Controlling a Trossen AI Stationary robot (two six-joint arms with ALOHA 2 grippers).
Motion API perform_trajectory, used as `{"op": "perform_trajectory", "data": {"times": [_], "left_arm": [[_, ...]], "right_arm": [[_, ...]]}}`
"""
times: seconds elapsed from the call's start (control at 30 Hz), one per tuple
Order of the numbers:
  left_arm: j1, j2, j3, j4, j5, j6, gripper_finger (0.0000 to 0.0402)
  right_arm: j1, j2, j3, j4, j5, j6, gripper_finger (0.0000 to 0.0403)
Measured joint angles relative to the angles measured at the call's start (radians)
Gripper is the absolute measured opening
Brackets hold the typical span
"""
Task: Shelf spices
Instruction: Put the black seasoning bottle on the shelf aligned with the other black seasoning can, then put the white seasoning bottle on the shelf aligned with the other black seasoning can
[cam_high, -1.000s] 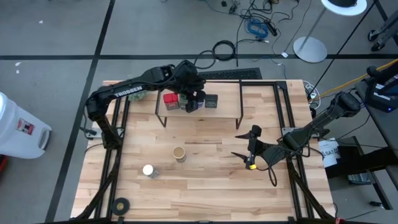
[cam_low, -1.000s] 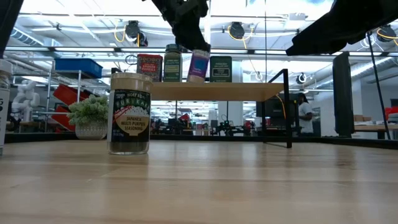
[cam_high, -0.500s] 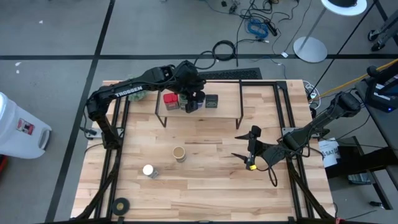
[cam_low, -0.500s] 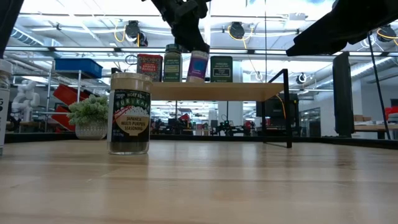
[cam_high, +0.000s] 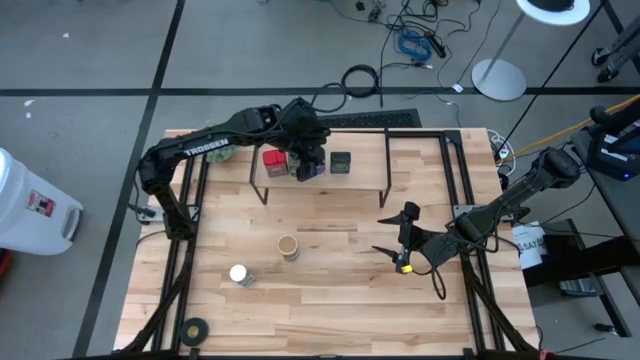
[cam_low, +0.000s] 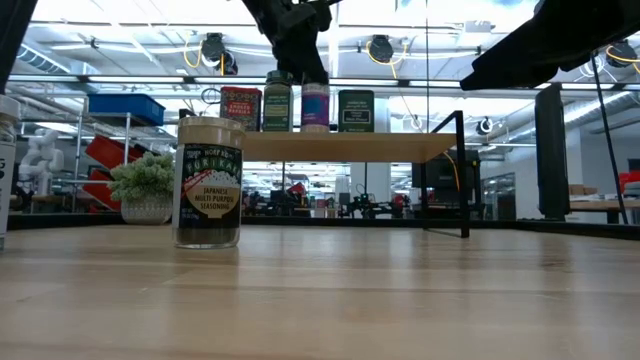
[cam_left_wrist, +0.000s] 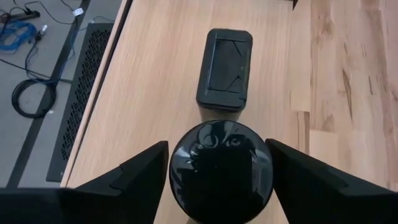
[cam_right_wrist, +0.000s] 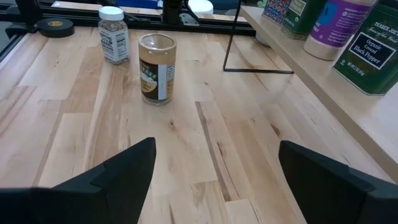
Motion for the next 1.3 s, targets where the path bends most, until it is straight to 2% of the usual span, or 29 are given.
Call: {"op": "perform_trajectory", "data": {"times": [0.4, 0.7, 0.9, 1.1, 1.3], "left_arm": [[-0.010, -0.081, -0.001, 0.013, 0.000, -0.004, 0.0274], [-0.065, -0.218, -0.001, 0.003, 0.007, -0.054, 0.0274], [-0.142, -0.356, -0.001, -0.035, 0.007, -0.109, 0.0274], [-0.262, -0.449, 0.000, -0.188, 0.003, -0.215, 0.0274], [-0.439, -0.450, 0.000, -0.370, -0.111, -0.353, 0.0274]], "right_arm": [[0.000, 0.000, 0.000, -0.009, 0.000, 0.011, 0.0327], [0.000, 0.000, 0.000, -0.012, 0.001, 0.011, 0.0327], [0.000, 0.000, 0.000, -0.022, 0.001, 0.011, 0.0327], [0.000, 0.000, 0.000, -0.025, 0.001, 0.011, 0.0327], [0.000, 0.000, 0.000, -0.025, 0.001, 0.019, 0.0327]]}}
